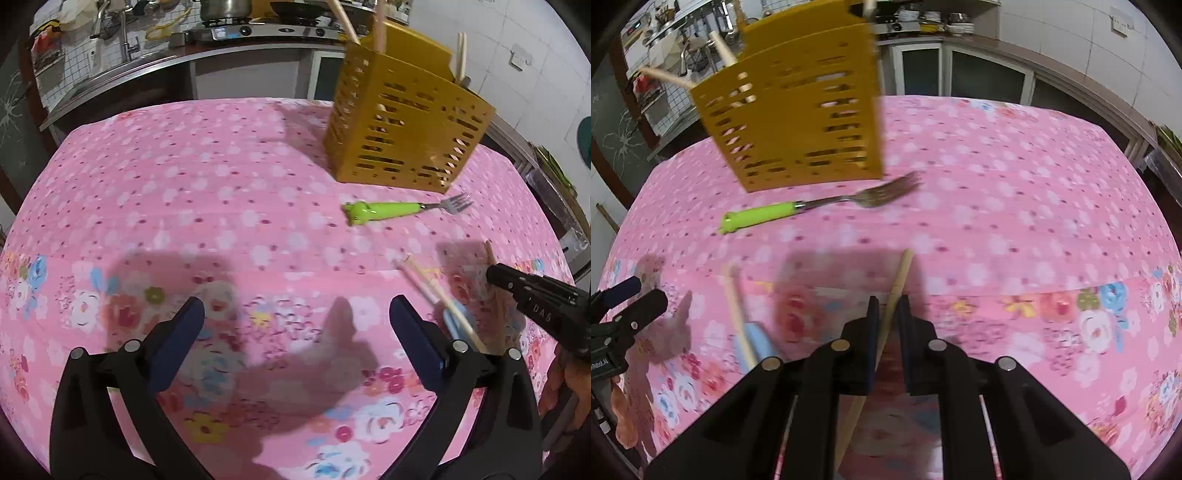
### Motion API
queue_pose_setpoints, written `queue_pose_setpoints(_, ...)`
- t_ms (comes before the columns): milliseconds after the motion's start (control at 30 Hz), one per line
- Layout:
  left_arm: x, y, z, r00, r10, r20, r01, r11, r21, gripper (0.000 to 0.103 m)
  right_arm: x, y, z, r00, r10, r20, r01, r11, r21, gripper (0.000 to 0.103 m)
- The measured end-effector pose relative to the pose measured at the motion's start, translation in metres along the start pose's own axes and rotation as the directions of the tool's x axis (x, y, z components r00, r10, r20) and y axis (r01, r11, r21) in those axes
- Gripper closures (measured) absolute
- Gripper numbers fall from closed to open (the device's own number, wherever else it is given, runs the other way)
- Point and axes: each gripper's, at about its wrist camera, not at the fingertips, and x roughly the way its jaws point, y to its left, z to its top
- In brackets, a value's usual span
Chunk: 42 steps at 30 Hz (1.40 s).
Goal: Organize utensils
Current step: 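Lower both tools and grasp a wooden chopstick with the right tool, then move the left tool onto the light blue spoon while the right tool holds its chopstick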
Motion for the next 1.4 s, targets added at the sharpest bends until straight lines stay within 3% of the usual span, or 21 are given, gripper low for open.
queue_pose_setpoints(300,0.012,-0.025,-0.004,0.993,-0.072,-0.094,0.067,0.996,-0.052,0.006,-0.003,-0.051,-0.002,0.998,-0.063,-0.016,0.062,0.998,-0.007,0.092)
queue_pose_setpoints(433,0.015,-0.036,-0.005,0.988,-0.102,-0.113,0.095,0.993,-0.072,0.02,-0.006,-0.068,-0.005,0.997,-0.078,-0.019,0.078,0.997,-0.002,0.092)
queue_pose_setpoints(667,0.025,-0.057,0.003,0.981,-0.124,-0.151,0.103,0.985,-0.139,0.021,-0.01,-0.076,-0.012,0.996,-0.091,-0.007,0.091,0.996,-0.015,0.092)
queue_pose_setpoints(767,0.028,-0.069,0.003,0.978,-0.131,-0.165,0.111,0.986,-0.126,0.027,-0.013,-0.076,-0.015,0.995,-0.104,-0.005,0.104,0.994,-0.026,0.092)
queue_pose_setpoints(900,0.029,-0.076,0.002,0.98,-0.116,-0.163,0.1,0.99,-0.1,0.027,-0.019,-0.087,-0.019,0.992,-0.124,-0.018,0.124,0.992,-0.021,0.092)
queue_pose_setpoints(1000,0.029,-0.08,0.0,0.979,-0.106,-0.174,0.098,0.994,-0.055,0.027,-0.023,-0.088,-0.028,0.994,-0.089,-0.059,0.085,0.994,-0.068,0.093)
queue_pose_setpoints(1100,0.027,-0.081,-0.002,0.979,-0.1,-0.18,0.096,0.995,-0.029,0.027,-0.036,-0.086,-0.04,0.993,0.046,-0.11,-0.051,0.998,-0.04,0.094)
queue_pose_setpoints(1133,0.027,-0.081,-0.002,0.978,-0.1,-0.181,0.097,0.995,-0.026,0.027,-0.041,-0.08,-0.046,0.993,0.052,-0.109,-0.059,0.996,-0.064,0.094)
queue_pose_setpoints(1267,0.025,-0.081,-0.004,0.978,-0.098,-0.186,0.096,0.995,-0.021,0.037,-0.05,-0.069,-0.056,0.998,-0.002,-0.063,-0.005,0.994,-0.111,0.094)
queue_pose_setpoints(1400,0.023,-0.083,-0.006,0.971,-0.129,-0.203,0.127,0.992,-0.021,0.049,-0.043,-0.07,-0.053,0.997,-0.011,-0.074,0.003,0.995,-0.099,0.094)
